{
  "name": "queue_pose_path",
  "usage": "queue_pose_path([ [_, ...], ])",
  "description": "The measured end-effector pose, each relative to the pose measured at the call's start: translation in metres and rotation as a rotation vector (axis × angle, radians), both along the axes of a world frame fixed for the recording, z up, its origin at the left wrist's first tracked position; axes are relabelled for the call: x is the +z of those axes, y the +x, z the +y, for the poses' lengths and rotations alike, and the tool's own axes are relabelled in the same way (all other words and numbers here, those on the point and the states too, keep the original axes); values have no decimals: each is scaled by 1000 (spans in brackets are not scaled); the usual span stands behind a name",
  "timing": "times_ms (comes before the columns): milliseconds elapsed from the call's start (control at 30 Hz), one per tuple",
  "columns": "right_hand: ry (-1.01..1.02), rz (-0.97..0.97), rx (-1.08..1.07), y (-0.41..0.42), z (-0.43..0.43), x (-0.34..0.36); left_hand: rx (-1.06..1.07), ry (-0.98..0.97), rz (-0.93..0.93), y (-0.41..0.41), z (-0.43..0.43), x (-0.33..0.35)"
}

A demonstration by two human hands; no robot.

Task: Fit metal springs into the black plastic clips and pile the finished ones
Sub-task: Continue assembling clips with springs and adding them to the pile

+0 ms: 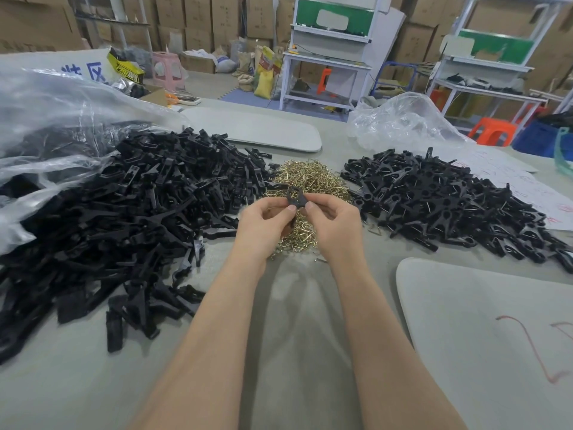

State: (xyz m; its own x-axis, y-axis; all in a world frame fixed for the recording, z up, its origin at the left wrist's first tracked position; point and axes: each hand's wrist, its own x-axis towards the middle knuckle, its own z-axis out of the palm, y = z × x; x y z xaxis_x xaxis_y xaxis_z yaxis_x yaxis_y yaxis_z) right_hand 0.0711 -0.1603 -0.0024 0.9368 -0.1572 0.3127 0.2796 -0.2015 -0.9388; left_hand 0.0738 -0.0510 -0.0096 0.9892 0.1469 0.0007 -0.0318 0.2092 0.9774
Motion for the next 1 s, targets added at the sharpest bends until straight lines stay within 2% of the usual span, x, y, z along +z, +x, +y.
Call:
queue_pose_path([
  [267, 10, -7, -22, 0, 0, -1, -25, -45, 6, -1, -1, 2],
  [467, -13, -12, 5, 0, 0, -2, -11, -19, 15, -2, 1, 2],
  [700, 50, 23, 50, 2, 0, -1, 0, 23, 3, -4, 0, 5],
  [800, 85, 26, -15, 1, 4, -4, 90, 42, -62, -5, 0, 10],
  [900, -62, 19, -79, 1, 12, -6, 260, 7, -154, -7, 7, 21],
  [1000, -211, 123, 37, 6, 36, -2, 451, -84, -278, -10, 17, 33],
])
